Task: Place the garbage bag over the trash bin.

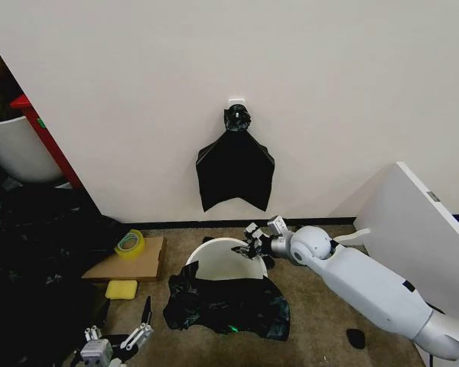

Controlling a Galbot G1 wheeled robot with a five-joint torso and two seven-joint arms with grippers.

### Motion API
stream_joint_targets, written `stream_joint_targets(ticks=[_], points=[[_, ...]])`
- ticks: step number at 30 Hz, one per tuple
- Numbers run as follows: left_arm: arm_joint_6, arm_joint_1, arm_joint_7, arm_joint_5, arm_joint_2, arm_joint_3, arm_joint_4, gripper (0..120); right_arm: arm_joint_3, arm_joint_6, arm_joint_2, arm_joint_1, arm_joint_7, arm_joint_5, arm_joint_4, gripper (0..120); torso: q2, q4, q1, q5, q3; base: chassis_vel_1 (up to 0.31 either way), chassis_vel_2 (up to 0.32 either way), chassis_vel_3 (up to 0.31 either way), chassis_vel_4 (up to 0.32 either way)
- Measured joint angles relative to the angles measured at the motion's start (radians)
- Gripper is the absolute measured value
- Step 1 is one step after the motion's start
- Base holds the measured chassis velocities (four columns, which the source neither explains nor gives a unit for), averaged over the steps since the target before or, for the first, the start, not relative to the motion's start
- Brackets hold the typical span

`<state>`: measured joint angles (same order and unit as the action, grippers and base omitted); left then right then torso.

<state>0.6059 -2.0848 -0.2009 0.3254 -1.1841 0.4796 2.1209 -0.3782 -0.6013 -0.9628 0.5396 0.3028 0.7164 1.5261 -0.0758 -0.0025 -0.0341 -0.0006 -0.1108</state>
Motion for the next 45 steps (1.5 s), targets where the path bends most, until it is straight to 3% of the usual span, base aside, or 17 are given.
stream_joint_targets(ticks=[10,17,26,28,30,32,34,45], points=[[-0.002,0.001,-0.001,0.005,-0.006,-0.002,0.008,99,0.061,-0.021,0.01,0.042,-0.037,0.026,0.03,1,0.0,0.0001,0.0,0.0,0.0,0.0,0.0,0.0,0.0],[-0.019,0.01,-0.002,0.033,0.0,0.005,0.029,100,0.256,-0.102,0.024,0.171,-0.249,0.169,0.106,1,0.0,-0.0001,0.0,0.0002,0.0,0.0,0.0,0.0,0.0],[-0.036,0.023,-0.003,0.058,0.013,0.018,0.051,99,0.401,-0.066,0.033,0.348,-0.472,0.275,0.197,1,0.0,-0.0001,0.0,-0.0001,0.0,0.0,0.0,0.0,0.0],[-0.039,0.024,-0.004,0.06,0.016,0.018,0.056,99,0.425,-0.051,0.022,0.381,-0.528,0.295,0.215,1,0.0,-0.0002,0.0,0.0,0.0,0.0,0.0,0.0,0.0],[-0.046,0.025,-0.007,0.059,0.02,0.015,0.061,99,0.465,-0.014,-0.019,0.427,-0.695,0.352,0.247,1,0.0,0.0,0.0,0.0001,0.0,0.0,0.0,0.0,0.0],[-0.046,0.025,-0.008,0.058,0.021,0.014,0.061,99,0.469,-0.009,-0.025,0.431,-0.713,0.357,0.25,1,0.0,0.0,0.0,0.0001,0.0,0.0,0.0,0.0,0.0],[-0.048,0.026,-0.01,0.051,0.021,0.003,0.059,99,0.485,0.024,-0.071,0.457,-0.813,0.376,0.272,1,0.0,0.0,0.0,0.0,0.0,0.0,0.0,0.0,0.0],[-0.044,0.018,-0.02,0.034,0.024,-0.014,0.048,99,0.458,0.104,-0.185,0.491,-0.938,0.354,0.305,1,0.0,0.0001,0.0,-0.0002,0.0,0.0,0.0,0.0,0.0]])
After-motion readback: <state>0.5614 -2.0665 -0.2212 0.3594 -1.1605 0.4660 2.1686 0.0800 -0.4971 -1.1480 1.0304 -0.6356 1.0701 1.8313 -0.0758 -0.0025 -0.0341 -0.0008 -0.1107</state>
